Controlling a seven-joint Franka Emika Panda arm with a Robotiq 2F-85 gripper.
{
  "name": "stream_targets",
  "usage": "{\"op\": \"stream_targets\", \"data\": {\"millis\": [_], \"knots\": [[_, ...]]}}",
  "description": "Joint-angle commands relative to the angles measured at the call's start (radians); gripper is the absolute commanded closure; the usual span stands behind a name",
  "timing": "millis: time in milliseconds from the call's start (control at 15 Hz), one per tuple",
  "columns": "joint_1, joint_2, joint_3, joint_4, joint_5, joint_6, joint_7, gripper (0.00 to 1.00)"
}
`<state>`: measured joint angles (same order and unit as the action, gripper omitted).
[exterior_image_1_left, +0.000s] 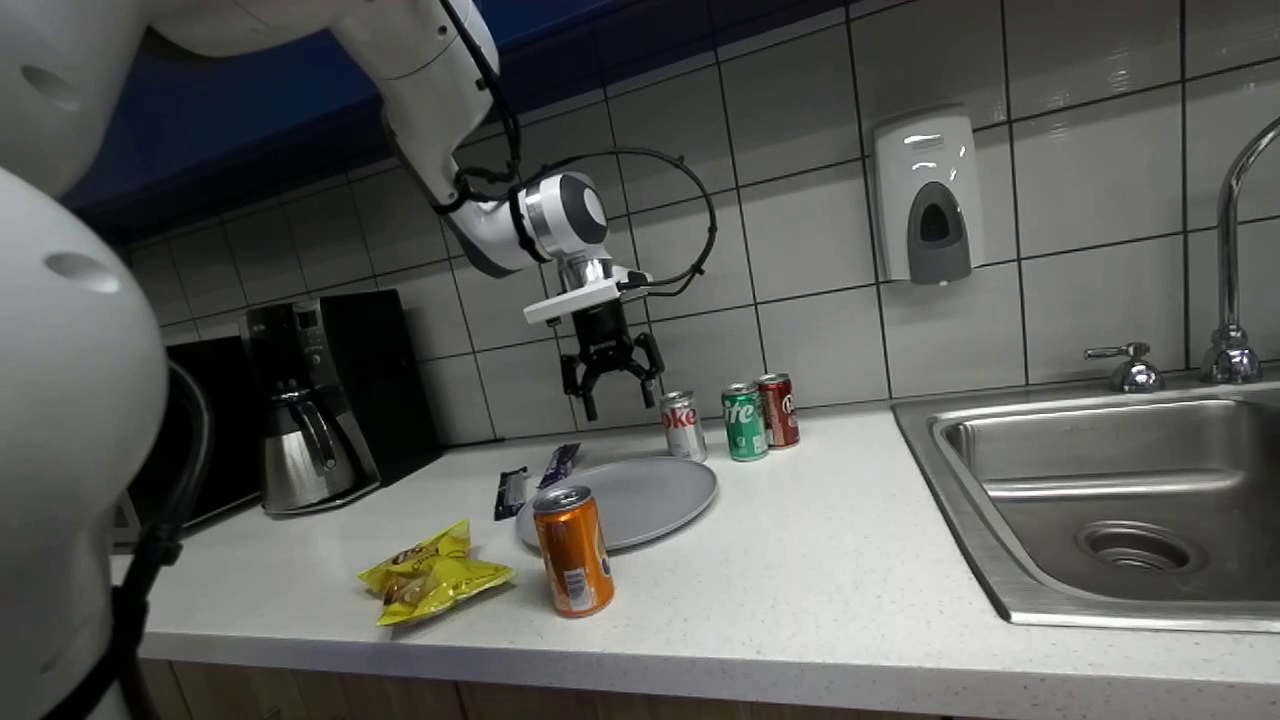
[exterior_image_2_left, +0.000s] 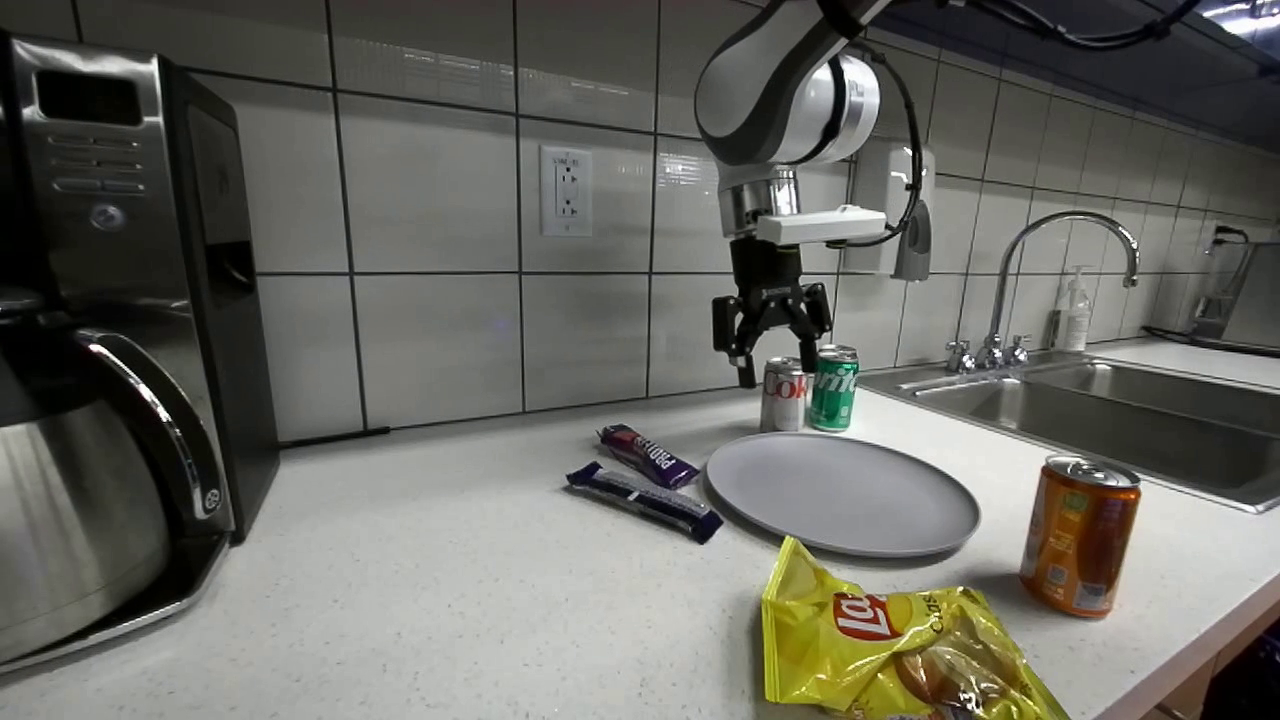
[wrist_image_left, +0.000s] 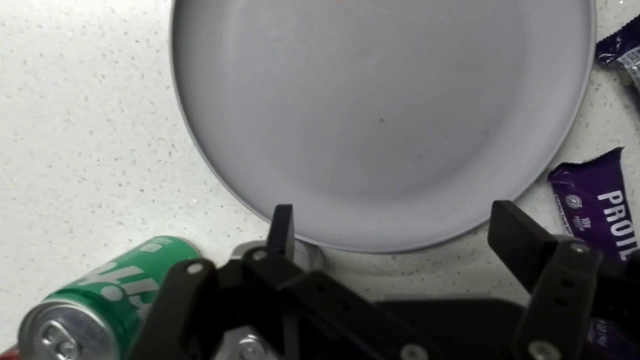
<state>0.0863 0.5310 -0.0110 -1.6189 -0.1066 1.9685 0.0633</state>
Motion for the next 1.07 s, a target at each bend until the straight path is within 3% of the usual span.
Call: {"op": "stream_targets", "data": {"millis": [0,1000], "knots": [[-0.021,-0.034,-0.006,-0.036,0.032,0.027,0.064,0.0],[-0.016,0.014,-0.019,0.013,-0.007,0.014,0.05,0.0]]}}
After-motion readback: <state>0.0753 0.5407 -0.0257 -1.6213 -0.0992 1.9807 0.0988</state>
